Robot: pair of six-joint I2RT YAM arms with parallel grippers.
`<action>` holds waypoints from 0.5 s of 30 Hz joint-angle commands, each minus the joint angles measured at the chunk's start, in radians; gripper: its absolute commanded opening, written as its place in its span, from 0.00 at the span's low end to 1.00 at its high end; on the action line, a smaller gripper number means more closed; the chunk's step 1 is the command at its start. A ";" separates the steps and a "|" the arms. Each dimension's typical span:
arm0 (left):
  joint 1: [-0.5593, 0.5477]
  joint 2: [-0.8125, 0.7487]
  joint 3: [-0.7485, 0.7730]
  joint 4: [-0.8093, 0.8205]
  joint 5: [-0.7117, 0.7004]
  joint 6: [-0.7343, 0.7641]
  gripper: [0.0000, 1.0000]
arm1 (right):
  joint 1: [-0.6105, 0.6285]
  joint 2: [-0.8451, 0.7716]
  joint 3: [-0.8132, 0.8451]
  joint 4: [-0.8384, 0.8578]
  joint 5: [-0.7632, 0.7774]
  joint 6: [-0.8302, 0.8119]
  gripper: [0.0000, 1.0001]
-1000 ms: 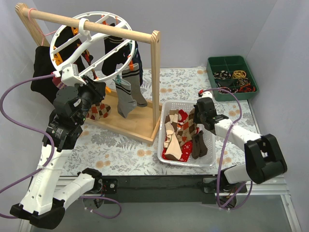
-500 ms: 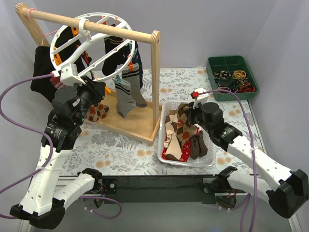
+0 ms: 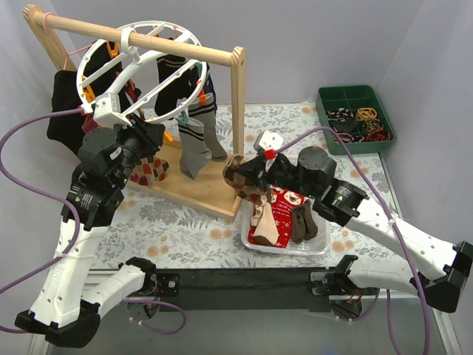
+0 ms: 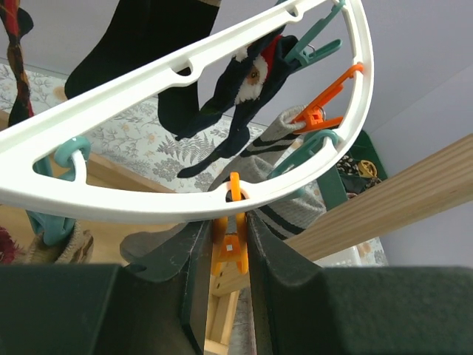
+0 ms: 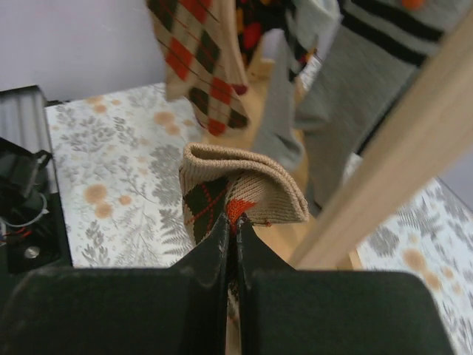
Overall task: Clip the socks to the hanger
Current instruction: Clamp the sock onto the hanger.
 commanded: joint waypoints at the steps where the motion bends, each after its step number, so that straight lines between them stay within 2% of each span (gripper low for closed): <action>1: 0.003 0.004 0.038 0.002 0.073 0.003 0.00 | 0.056 0.107 0.119 0.065 -0.105 -0.060 0.01; 15: 0.003 -0.039 -0.006 0.058 0.144 0.033 0.00 | 0.094 0.422 0.400 0.062 -0.179 -0.131 0.01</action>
